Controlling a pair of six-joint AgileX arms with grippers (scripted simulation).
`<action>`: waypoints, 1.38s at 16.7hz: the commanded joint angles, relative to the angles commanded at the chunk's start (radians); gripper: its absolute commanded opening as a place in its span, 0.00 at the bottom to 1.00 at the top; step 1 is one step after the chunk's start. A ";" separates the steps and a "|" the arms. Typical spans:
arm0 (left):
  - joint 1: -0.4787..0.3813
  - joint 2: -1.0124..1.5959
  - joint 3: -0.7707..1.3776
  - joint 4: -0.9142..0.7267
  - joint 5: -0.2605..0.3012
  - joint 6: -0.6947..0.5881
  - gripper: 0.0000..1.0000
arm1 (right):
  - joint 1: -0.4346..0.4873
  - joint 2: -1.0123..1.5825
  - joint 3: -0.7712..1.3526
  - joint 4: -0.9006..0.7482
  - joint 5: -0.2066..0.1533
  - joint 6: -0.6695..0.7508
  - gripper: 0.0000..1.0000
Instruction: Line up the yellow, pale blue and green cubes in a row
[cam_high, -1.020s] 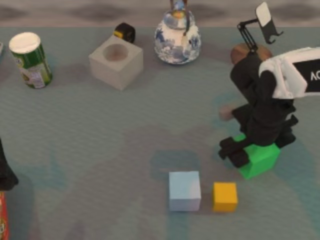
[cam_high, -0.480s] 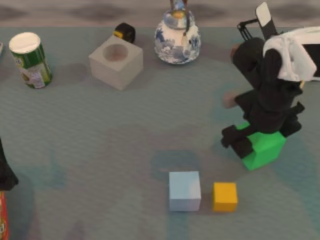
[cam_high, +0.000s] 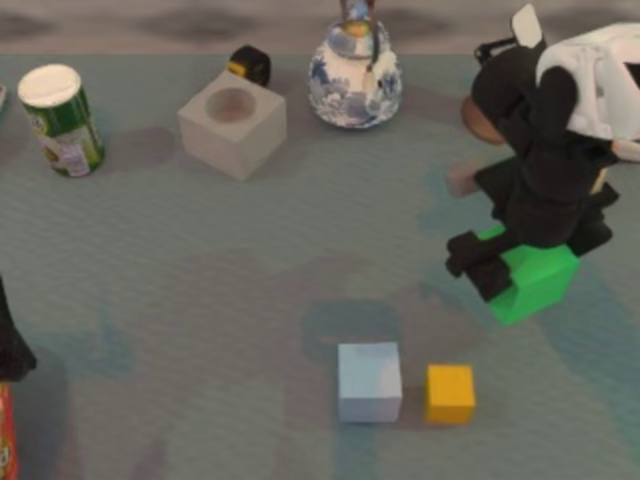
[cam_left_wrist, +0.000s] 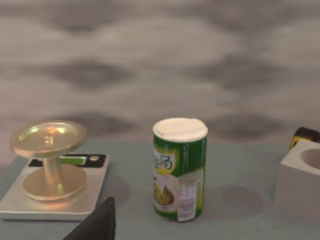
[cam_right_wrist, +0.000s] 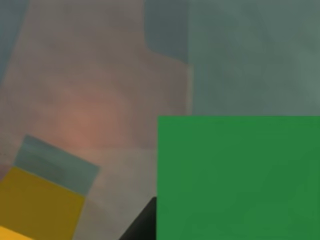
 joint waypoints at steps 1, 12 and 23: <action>0.000 0.000 0.000 0.000 0.000 0.000 1.00 | 0.009 0.008 0.011 -0.006 0.000 0.011 0.00; 0.000 0.000 0.000 0.000 0.000 0.000 1.00 | 0.398 0.294 0.496 -0.240 0.005 0.737 0.00; 0.000 0.000 0.000 0.000 0.000 0.000 1.00 | 0.574 0.377 0.703 -0.322 0.009 1.038 0.00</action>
